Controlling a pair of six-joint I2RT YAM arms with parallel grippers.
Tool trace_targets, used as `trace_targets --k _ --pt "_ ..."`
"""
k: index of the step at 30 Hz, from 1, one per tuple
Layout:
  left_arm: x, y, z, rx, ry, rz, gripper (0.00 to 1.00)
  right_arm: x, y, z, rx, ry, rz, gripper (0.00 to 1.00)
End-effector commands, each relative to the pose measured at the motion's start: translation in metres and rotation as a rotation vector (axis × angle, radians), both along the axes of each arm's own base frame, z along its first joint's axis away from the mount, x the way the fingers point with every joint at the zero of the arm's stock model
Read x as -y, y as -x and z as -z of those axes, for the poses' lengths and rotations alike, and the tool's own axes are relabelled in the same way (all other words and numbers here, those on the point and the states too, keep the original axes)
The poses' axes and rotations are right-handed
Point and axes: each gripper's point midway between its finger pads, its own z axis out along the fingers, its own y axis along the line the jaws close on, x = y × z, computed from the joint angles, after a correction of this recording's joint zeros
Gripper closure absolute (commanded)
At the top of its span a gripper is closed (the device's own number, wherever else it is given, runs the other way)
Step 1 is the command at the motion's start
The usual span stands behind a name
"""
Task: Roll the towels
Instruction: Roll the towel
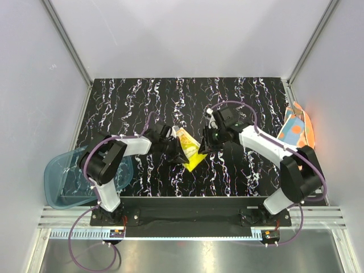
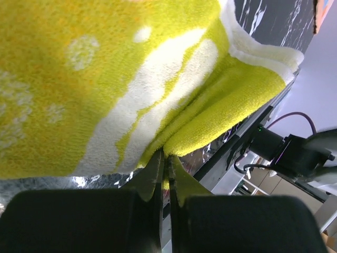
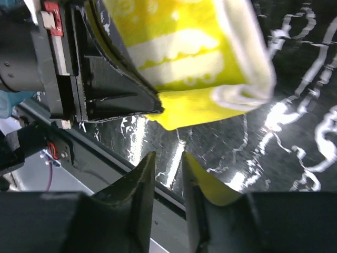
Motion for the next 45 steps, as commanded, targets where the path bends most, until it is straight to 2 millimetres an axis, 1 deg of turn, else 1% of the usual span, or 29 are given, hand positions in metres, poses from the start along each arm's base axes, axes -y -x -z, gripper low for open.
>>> trace_targets --k 1,2,4,7,8,12,16,17,19,20,21,23,24,25,26,27,28,29,30,31,33,35,37,38,41,42,43,44,45 --pt "0.004 -0.015 -0.013 0.03 0.014 0.022 0.94 -0.02 -0.002 0.011 -0.007 -0.058 -0.05 0.68" --pt "0.003 -0.014 -0.013 0.027 0.004 0.029 0.93 -0.023 -0.003 0.018 -0.023 -0.056 -0.054 0.69" --pt "0.004 -0.016 -0.013 0.028 -0.003 0.036 0.92 -0.027 -0.007 0.021 -0.024 -0.069 -0.061 0.7" --pt "0.003 -0.017 -0.012 0.025 -0.014 0.046 0.92 -0.03 -0.014 0.034 -0.037 -0.052 -0.061 0.71" --pt "0.002 -0.017 -0.011 0.023 -0.019 0.047 0.91 -0.031 -0.016 0.041 -0.051 -0.043 -0.061 0.72" --pt "0.0 -0.019 -0.008 0.021 -0.032 0.043 0.91 -0.032 -0.032 0.057 -0.026 -0.007 -0.048 0.76" --pt "-0.001 -0.017 -0.004 0.009 -0.043 0.05 0.89 -0.03 -0.044 0.068 -0.022 0.013 -0.021 0.76" --pt "-0.001 -0.017 -0.003 0.01 -0.045 0.054 0.89 -0.029 -0.046 0.074 -0.034 0.018 -0.017 0.76" --pt "-0.003 -0.017 -0.001 0.006 -0.055 0.057 0.88 -0.026 -0.052 0.076 -0.037 0.019 -0.007 0.76" --pt "-0.003 -0.017 0.0 0.006 -0.056 0.061 0.87 -0.024 -0.053 0.082 -0.049 0.029 -0.001 0.76" --pt "-0.005 -0.018 0.002 0.009 -0.069 0.057 0.85 -0.022 -0.052 0.085 -0.061 0.036 0.004 0.76" --pt "-0.008 -0.019 0.004 0.018 -0.092 0.06 0.77 -0.021 -0.055 0.09 -0.072 0.041 0.01 0.76" --pt "-0.013 -0.025 0.008 0.045 -0.135 0.041 0.73 -0.018 -0.054 0.094 -0.083 0.055 0.015 0.76" --pt "-0.019 -0.026 0.006 0.071 -0.173 0.039 0.67 -0.019 -0.056 0.094 -0.085 0.058 0.016 0.76" --pt "-0.024 -0.03 0.004 0.103 -0.208 0.029 0.58 -0.018 -0.055 0.098 -0.094 0.063 0.016 0.76" --pt "-0.036 -0.038 0.008 0.161 -0.299 -0.006 0.53 -0.018 -0.055 0.099 -0.101 0.068 0.017 0.76" --pt "-0.041 -0.041 -0.004 0.222 -0.335 -0.005 0.51 -0.018 -0.053 0.1 -0.107 0.069 0.014 0.76" --pt "-0.046 -0.044 -0.009 0.263 -0.372 -0.013 0.47 -0.018 -0.053 0.103 -0.113 0.071 0.015 0.76" --pt "-0.052 -0.049 -0.013 0.324 -0.442 -0.033 0.46 -0.018 -0.053 0.104 -0.116 0.069 0.013 0.76" --pt "-0.055 -0.05 -0.026 0.377 -0.464 -0.036 0.46 -0.018 -0.053 0.104 -0.119 0.071 0.013 0.76" --pt "-0.058 -0.054 -0.038 0.478 -0.553 -0.055 0.45 -0.018 -0.052 0.105 -0.128 0.071 0.015 0.76" --pt "-0.053 -0.054 -0.063 0.593 -0.579 -0.055 0.45 -0.018 -0.052 0.105 -0.126 0.073 0.017 0.77" --pt "-0.037 -0.047 -0.084 0.742 -0.605 -0.012 0.46 -0.018 -0.052 0.106 -0.135 0.073 0.015 0.76" --pt "-0.019 -0.036 -0.092 0.8 -0.588 0.038 0.46 -0.019 -0.052 0.105 -0.137 0.072 0.015 0.77" --pt "0.001 -0.03 -0.097 0.893 -0.592 0.11 0.46 -0.019 -0.052 0.105 -0.139 0.075 0.013 0.76" --pt "0.012 -0.023 -0.094 0.914 -0.589 0.153 0.47 -0.019 -0.051 0.106 -0.143 0.079 0.011 0.77" --pt "0.018 -0.023 -0.094 0.938 -0.586 0.175 0.47 -0.019 -0.052 0.105 -0.143 0.079 0.012 0.77" --pt "0.026 -0.017 -0.092 0.951 -0.582 0.202 0.47 -0.019 -0.053 0.104 -0.139 0.078 0.011 0.77" --pt "0.031 -0.019 -0.087 0.957 -0.595 0.215 0.47 -0.019 -0.052 0.105 -0.142 0.08 0.01 0.77"
